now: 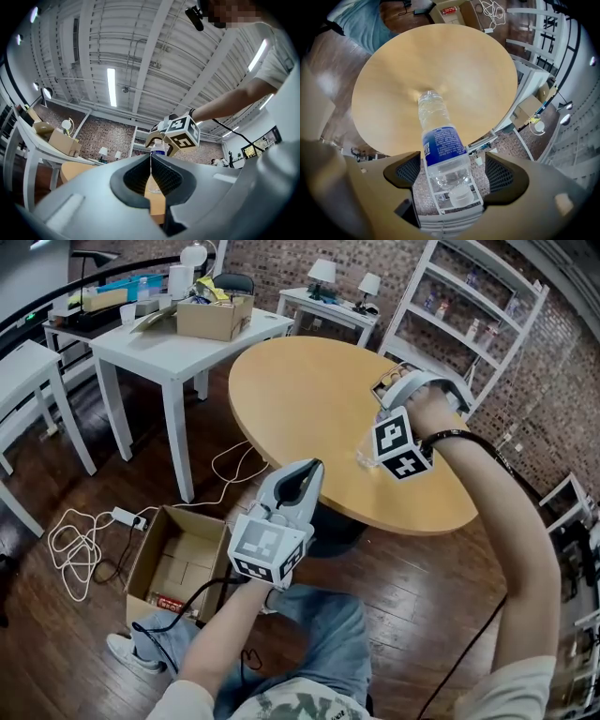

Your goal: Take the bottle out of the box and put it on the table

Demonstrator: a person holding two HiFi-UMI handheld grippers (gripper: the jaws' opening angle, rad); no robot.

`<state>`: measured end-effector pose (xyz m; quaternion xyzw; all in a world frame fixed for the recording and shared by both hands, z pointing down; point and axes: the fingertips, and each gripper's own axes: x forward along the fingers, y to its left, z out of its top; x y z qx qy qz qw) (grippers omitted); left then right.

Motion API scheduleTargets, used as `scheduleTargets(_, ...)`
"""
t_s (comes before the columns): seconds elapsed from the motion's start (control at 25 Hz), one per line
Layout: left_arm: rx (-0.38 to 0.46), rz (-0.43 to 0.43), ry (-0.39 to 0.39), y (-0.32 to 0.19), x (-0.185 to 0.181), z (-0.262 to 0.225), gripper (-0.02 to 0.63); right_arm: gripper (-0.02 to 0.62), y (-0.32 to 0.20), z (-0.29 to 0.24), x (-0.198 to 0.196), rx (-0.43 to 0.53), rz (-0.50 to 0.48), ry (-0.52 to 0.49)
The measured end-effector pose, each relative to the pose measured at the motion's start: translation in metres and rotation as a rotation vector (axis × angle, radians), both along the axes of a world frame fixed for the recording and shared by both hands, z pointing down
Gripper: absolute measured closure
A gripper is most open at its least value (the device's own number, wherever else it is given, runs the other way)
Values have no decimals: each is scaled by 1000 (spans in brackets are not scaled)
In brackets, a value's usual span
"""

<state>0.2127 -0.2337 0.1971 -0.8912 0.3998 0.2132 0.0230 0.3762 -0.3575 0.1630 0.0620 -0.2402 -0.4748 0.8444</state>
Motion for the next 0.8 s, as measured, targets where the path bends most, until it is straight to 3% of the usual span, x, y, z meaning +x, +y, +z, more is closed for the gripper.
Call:
scheduleTargets(0.28, 19, -4, -15, 13, -1, -11, 601, 176, 26, -19, -20, 48, -59, -89)
scheduleTargets(0.36, 34, -9, -19, 20, -2, -18, 601, 208, 40, -23, -33, 59, -95, -154)
scheduleTargets(0.64, 46, -58, -41, 36, -19, -25, 601, 337, 94, -17, -115, 94, -280, -596)
scheduleTargets(0.8, 32, -110, -41, 39, -43, -25, 601, 359, 122, -6, -154, 81, -358, -846)
